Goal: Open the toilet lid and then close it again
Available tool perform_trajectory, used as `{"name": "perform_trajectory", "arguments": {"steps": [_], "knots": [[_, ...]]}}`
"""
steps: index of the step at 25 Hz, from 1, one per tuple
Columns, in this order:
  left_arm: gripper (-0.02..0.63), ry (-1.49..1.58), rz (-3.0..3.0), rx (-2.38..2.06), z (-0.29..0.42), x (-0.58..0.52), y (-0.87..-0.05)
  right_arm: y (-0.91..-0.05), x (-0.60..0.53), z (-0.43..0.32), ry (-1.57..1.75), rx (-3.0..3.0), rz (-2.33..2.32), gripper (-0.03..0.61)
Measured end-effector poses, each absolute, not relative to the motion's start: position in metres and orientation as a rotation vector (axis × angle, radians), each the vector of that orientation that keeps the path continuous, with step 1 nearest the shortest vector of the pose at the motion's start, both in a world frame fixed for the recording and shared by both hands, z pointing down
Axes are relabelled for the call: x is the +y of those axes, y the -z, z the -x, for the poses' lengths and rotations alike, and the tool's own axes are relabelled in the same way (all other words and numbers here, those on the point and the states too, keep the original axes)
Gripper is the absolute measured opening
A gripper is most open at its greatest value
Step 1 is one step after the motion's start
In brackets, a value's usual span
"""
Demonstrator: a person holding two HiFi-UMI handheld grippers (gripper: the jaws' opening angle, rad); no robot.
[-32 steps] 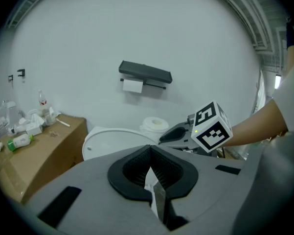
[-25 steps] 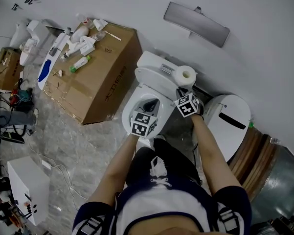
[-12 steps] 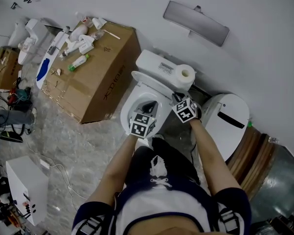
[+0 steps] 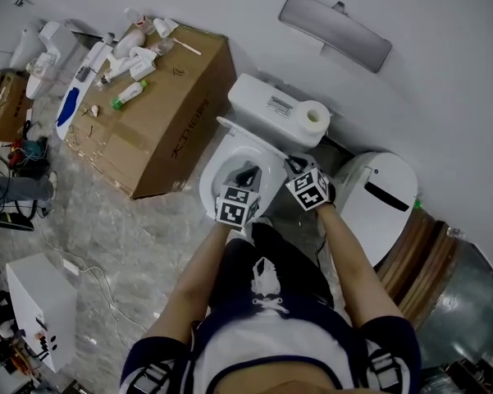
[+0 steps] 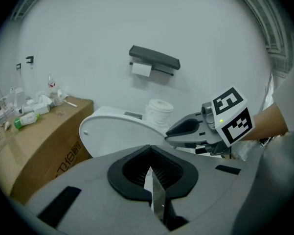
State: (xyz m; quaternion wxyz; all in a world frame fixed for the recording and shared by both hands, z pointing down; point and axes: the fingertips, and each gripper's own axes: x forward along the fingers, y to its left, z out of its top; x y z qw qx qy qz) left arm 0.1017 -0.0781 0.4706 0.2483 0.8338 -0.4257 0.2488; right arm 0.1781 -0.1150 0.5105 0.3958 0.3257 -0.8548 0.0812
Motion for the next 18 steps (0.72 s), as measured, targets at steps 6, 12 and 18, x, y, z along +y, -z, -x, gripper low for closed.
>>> {"name": "perform_trajectory", "arguments": {"steps": [6,12,18], "knots": [[0.006,-0.671,-2.230,-1.153,-0.099,-0.074,-0.482,-0.514,-0.096,-0.167,-0.128,-2.160,-0.781,0.038],[0.006,-0.667,-2.150,-1.158,-0.092,-0.066,-0.501,-0.520,-0.074,-0.154,-0.139,-2.186,-0.710,0.038],[0.006,-0.642,-2.080,-1.158,-0.087,-0.057,-0.513,-0.526,-0.057,-0.144,-0.127,-2.188,-0.655,0.038]]}}
